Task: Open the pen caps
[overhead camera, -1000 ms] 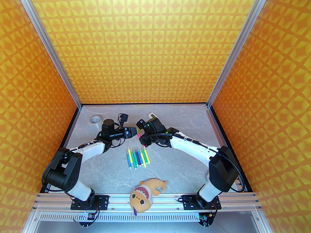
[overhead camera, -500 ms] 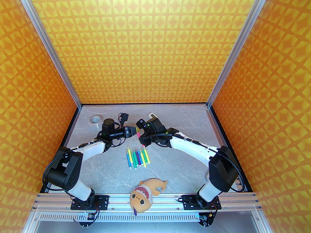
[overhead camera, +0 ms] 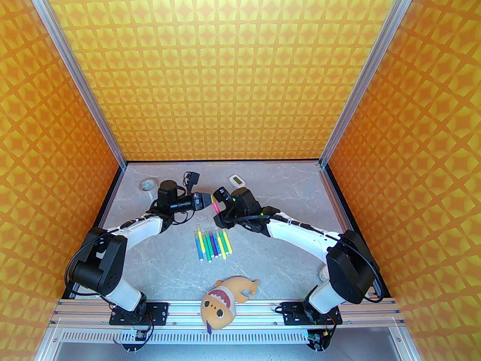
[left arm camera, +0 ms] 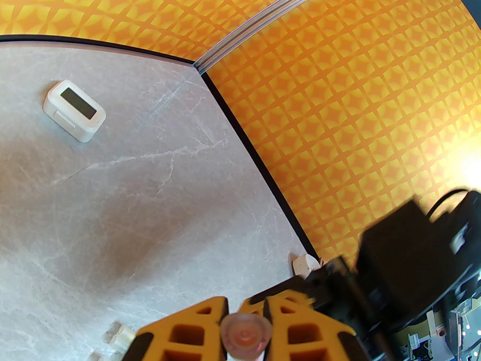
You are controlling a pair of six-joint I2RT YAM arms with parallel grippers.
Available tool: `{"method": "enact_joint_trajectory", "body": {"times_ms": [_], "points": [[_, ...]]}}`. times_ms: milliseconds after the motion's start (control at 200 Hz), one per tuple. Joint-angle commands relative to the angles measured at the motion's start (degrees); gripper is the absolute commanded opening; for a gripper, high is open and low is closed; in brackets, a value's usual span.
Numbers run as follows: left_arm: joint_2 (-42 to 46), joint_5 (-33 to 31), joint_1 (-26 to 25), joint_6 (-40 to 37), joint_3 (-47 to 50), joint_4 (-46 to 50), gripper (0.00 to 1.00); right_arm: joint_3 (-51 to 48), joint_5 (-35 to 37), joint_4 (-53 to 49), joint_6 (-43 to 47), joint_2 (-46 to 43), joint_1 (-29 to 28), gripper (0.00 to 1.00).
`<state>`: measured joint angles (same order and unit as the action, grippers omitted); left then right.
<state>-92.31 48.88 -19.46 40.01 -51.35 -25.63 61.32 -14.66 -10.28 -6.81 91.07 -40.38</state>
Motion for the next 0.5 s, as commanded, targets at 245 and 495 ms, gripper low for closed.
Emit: {"method": "enact_joint_trajectory", "body": {"times_ms": [245,495], "points": [[3.3,3.1,-0.3,-4.0,-2.1,6.6,0.0,-1.2,-1.9,8.9,-1.9,-0.6,-0.2,0.38],[4.2,3.1,-0.2,-5.8,-2.2,8.2,0.0,-0.8,-1.8,9.1,-2.1,0.0,-0.2,0.27]]}}
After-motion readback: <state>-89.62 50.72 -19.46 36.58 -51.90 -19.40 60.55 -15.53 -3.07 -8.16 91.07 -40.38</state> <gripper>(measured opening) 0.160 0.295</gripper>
